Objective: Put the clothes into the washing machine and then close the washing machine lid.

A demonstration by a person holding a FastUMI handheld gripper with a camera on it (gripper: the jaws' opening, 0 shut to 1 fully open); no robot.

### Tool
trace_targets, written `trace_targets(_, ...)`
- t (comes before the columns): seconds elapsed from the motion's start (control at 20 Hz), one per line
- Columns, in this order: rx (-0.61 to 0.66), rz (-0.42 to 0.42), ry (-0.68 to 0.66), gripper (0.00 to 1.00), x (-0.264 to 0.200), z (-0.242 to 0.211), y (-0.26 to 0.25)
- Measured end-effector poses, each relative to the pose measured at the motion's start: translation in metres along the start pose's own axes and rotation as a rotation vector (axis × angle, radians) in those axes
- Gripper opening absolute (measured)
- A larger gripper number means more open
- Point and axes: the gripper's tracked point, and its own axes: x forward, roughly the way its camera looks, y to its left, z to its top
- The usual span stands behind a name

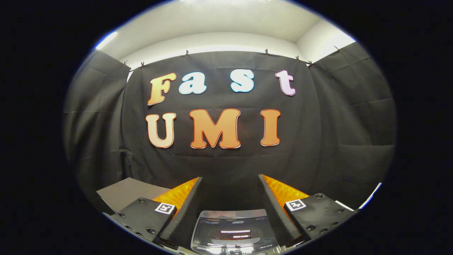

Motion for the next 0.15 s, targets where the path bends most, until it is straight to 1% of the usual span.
trace_targets(0.15, -0.001, 0.004, -0.009, 0.98, -0.0036, 0.0052, 0.0008)
